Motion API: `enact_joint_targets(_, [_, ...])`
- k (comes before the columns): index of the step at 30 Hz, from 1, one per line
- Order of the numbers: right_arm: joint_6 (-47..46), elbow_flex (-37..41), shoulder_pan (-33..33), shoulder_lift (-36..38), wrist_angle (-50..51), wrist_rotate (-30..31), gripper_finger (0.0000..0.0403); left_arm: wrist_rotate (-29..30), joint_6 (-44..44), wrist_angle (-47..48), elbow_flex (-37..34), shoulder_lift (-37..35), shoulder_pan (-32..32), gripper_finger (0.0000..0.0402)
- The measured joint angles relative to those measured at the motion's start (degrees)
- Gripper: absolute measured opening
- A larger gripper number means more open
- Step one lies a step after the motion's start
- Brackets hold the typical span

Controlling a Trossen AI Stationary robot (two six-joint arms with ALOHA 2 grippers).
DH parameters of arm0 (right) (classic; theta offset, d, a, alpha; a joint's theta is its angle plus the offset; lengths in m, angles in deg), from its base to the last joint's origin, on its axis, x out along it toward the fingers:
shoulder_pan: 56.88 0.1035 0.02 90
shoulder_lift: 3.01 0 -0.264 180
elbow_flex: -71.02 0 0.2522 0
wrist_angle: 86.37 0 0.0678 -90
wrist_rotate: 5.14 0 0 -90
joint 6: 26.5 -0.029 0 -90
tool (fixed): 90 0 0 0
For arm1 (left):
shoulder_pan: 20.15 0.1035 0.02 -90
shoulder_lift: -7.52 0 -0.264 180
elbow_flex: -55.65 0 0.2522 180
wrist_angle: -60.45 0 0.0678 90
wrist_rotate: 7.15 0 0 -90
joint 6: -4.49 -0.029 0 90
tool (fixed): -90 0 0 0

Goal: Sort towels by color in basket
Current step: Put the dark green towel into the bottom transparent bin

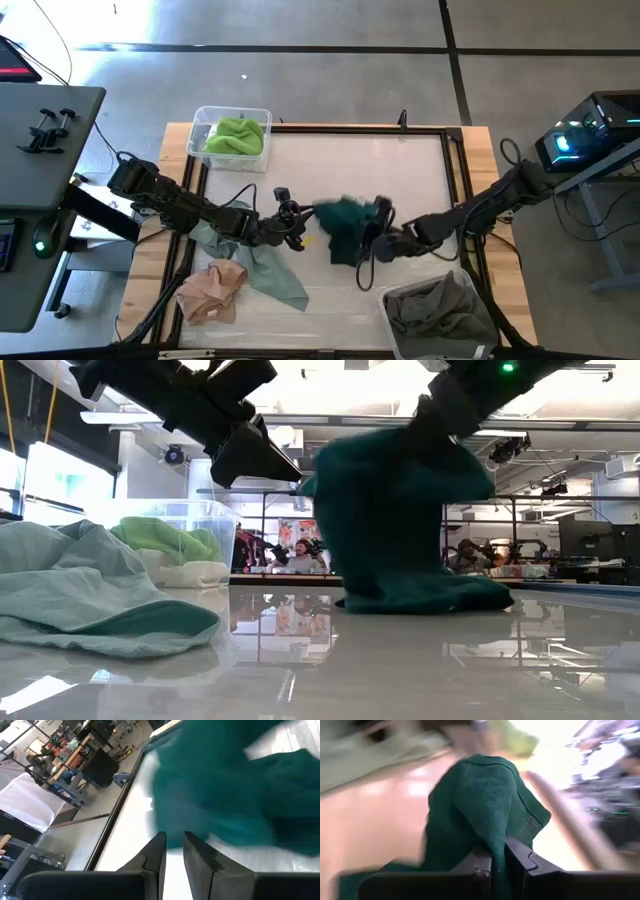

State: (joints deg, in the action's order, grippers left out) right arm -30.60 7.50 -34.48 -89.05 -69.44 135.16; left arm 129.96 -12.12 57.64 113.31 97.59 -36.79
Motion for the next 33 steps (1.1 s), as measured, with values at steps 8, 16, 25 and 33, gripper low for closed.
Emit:
enact_joint_targets(8, [-7.7, 0.0, 0.1, -8.9, 3.7, -20.0, 0.0052, 0.0, 0.1, 0.1, 0.0, 0.0, 0.0, 0.0050])
enact_joint_targets(16, [-4.8, 0.0, -2.1, -5.1, 3.4, -30.4, 0.0174, -0.2, 0.1, 0.2, 0.0, 0.0, 0.1, 0.0050])
enact_joint_targets(25, [-5.2, 0.0, -5.3, -0.9, 3.4, -35.2, 0.0262, -0.3, 1.2, 0.3, 0.0, 0.0, 0.1, 0.0050])
enact_joint_targets(33, [-4.5, 0.0, -8.7, -9.6, 5.8, -44.3, 0.0299, -0.5, 1.1, 0.3, 0.0, 0.0, 0.2, 0.0050])
